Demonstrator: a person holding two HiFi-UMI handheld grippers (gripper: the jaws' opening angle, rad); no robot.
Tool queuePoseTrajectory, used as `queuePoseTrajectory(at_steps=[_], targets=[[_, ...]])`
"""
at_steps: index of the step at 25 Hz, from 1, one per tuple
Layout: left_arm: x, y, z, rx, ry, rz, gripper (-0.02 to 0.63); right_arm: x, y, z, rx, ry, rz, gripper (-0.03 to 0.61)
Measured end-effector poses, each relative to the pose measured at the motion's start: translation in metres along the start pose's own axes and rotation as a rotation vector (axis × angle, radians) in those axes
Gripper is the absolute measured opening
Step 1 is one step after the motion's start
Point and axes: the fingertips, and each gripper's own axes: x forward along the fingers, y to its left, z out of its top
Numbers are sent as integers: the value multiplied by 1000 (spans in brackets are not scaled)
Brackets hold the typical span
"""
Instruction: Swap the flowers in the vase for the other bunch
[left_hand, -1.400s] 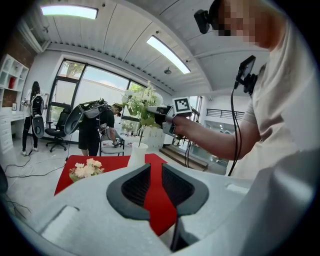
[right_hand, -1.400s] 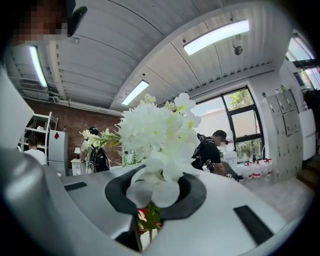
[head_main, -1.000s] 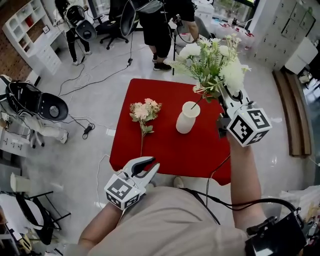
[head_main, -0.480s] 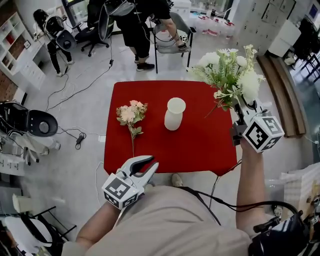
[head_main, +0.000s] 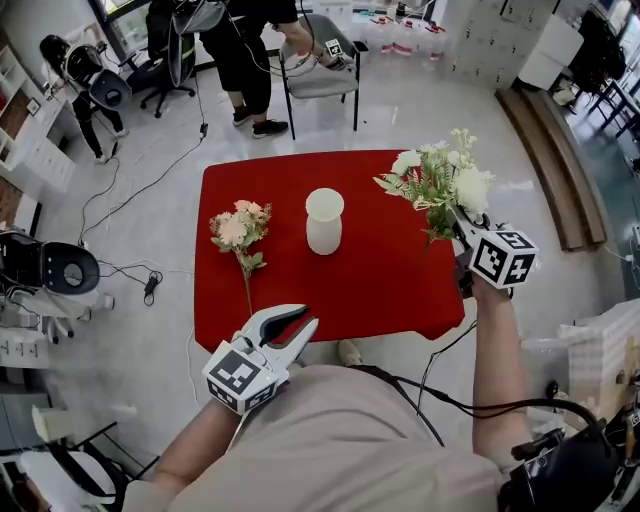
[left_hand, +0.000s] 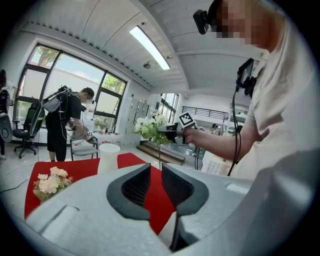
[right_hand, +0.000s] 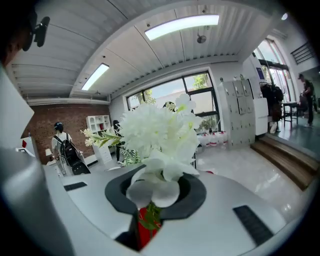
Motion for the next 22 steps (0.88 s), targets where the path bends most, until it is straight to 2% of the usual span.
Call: queuePoseTrajectory(at_steps=[5,10,14,22], targets=[[7,-1,0,-11,10,37,57,36,-30,-70,75,160,23,69],[12,2,1,-27,20,92,57,73,-62,-125,107,282,29,69],[17,3,0,-41,24,138,57,95,-89,-154,108,336,-4,69],[19,11,-4,-83,28,237,57,132,-115,-200,115,424,-18,82]])
